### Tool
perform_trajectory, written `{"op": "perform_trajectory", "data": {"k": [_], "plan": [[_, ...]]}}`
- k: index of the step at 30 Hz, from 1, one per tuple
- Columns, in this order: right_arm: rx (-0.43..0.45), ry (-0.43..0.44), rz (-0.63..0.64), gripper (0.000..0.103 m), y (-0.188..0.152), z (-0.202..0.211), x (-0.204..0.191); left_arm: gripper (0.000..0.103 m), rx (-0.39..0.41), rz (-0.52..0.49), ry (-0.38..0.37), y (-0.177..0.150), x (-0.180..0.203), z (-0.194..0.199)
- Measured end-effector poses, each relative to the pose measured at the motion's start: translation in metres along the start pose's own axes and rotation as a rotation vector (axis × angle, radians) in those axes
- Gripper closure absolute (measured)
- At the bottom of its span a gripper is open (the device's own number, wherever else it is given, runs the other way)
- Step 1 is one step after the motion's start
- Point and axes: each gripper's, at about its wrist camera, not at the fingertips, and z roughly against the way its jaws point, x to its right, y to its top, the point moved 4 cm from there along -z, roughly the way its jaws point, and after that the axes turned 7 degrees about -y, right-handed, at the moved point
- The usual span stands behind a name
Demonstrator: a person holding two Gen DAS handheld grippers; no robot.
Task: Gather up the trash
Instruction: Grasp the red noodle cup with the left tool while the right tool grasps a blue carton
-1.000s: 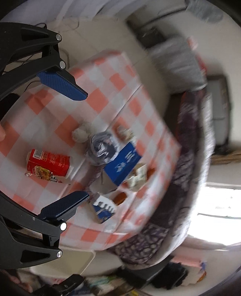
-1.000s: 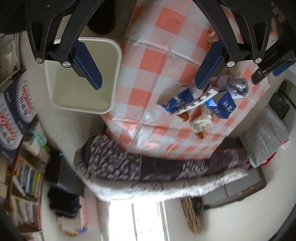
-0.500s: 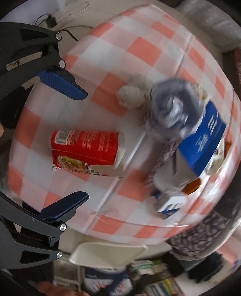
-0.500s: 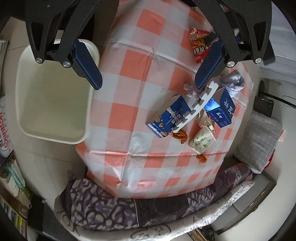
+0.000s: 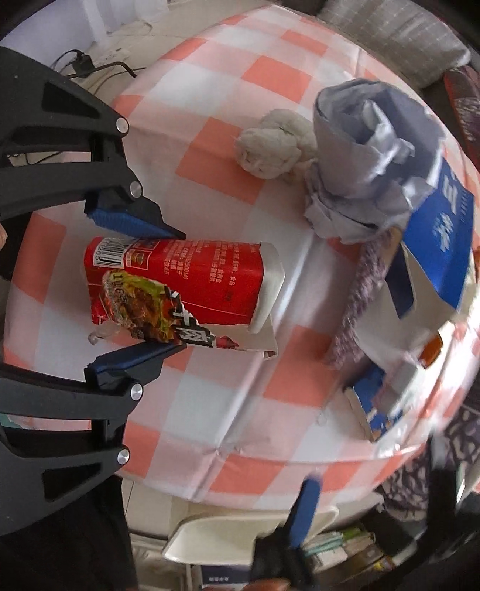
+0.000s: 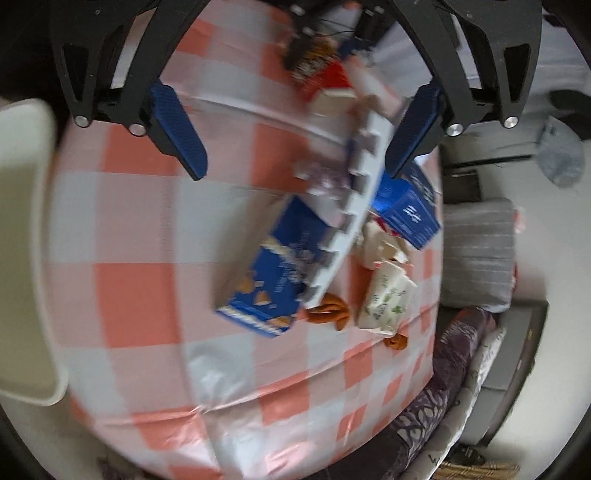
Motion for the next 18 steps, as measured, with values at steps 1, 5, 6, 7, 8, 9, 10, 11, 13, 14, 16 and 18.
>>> {"op": "perform_trajectory", "data": {"k": [1, 5, 6, 7, 8, 9, 10, 11, 13, 14, 16, 18], "plan": [[-0.01, 0.018, -0.004, 0.019, 0.001, -0.002, -0.004, 0.052, 0.006, -0.006, -0.007, 0.0, 0.003, -0.001], [-0.035, 0.079, -0.047, 0.031, 0.001, -0.016, -0.019, 0.052, 0.033, -0.036, -0.027, 0.005, 0.013, -0.001], [-0.041, 0.096, -0.062, 0.034, 0.0, -0.019, -0.021, 0.052, 0.038, -0.042, -0.028, 0.007, 0.015, 0.0], [-0.046, 0.113, -0.072, 0.036, 0.002, -0.02, -0.023, 0.052, 0.045, -0.046, -0.031, 0.006, 0.016, 0.004], [-0.047, 0.128, -0.079, 0.042, 0.002, -0.02, -0.025, 0.052, 0.05, -0.047, -0.033, 0.006, 0.018, 0.001], [-0.047, 0.139, -0.084, 0.049, 0.002, -0.022, -0.026, 0.052, 0.055, -0.049, -0.032, 0.014, 0.016, -0.003], [-0.043, 0.144, -0.088, 0.057, 0.003, -0.023, -0.027, 0.052, 0.067, -0.049, -0.035, 0.014, 0.015, 0.003], [-0.035, 0.145, -0.086, 0.063, 0.003, -0.023, -0.028, 0.052, 0.078, -0.047, -0.04, 0.004, 0.026, -0.004], [-0.017, 0.145, -0.075, 0.083, 0.006, -0.02, -0.029, 0.052, 0.096, -0.037, -0.056, 0.002, 0.016, 0.017], [-0.005, 0.141, -0.069, 0.085, 0.007, -0.019, -0.029, 0.052, 0.104, -0.032, -0.059, 0.003, 0.018, 0.019], [0.033, 0.137, -0.039, 0.089, 0.009, -0.012, -0.031, 0.052, 0.126, -0.022, -0.068, 0.003, 0.015, 0.032], [0.082, 0.127, 0.014, 0.09, 0.01, -0.003, -0.035, 0.052, 0.153, -0.015, -0.077, 0.001, 0.014, 0.04]]}}
